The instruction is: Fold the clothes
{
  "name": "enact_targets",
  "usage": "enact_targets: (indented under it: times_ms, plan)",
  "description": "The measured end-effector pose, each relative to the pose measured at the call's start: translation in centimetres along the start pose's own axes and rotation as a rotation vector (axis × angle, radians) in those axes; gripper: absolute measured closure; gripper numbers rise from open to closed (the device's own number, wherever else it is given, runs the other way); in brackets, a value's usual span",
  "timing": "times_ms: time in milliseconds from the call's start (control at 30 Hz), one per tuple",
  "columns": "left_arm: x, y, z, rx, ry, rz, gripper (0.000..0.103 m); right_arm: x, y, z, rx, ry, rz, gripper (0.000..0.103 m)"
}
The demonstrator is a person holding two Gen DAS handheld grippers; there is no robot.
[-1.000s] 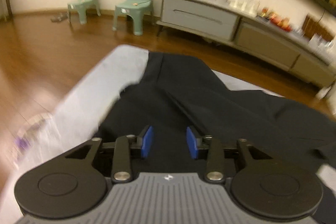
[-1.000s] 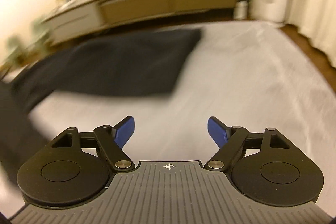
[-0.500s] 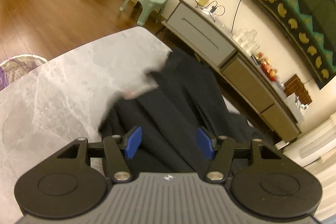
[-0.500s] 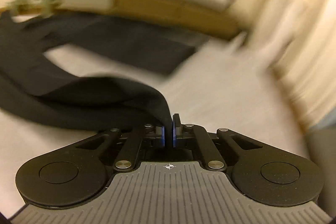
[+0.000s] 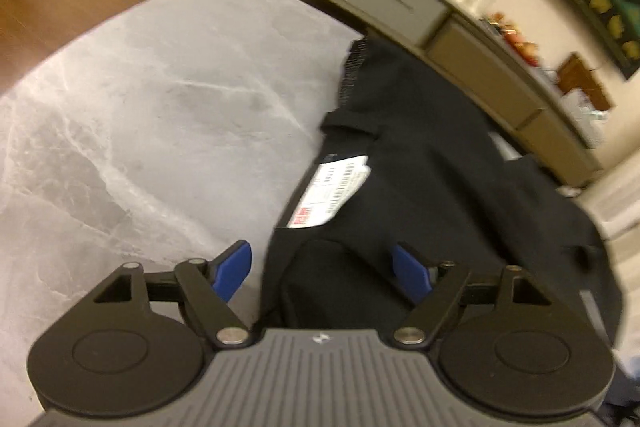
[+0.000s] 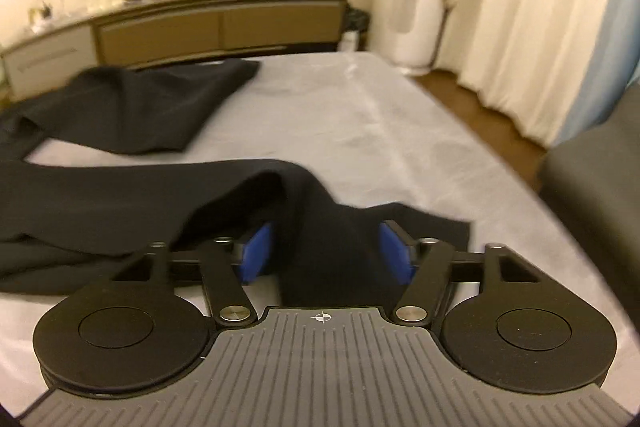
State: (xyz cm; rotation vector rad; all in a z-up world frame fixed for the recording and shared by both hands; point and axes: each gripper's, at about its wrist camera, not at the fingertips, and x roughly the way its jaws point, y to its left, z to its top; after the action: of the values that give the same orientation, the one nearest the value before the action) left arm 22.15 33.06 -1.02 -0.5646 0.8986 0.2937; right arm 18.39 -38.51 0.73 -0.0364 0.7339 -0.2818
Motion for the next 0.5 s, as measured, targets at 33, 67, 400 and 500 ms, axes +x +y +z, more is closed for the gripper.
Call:
enact_targets:
  times_ms: [33, 67, 400, 500]
  plan:
    - [0.3, -0.3, -0.1, 0.009, -0.011, 0.007, 0.023, 0.2, 0.1, 0.0, -0.006, 0.008, 0.015, 0.038]
    - [0.5, -0.8, -0.2, 0.041, -0.021, 0.005, 0.031, 0.5, 0.2, 0.0, -0.011, 0.013, 0.027, 0.038]
    - [-19.6, -3.1, -3.0, 0.323, -0.473, -0.471, 0.094, 3.2, -2.0, 0.3, 0.047, 0.092, 0.061, 0.048]
    - [-21.1, 1.6, -7.2, 0.254, -0.362, -0.353, 0.079, 3.4, -2.7, 0.2, 0.069, 0.109, 0.061, 0.043]
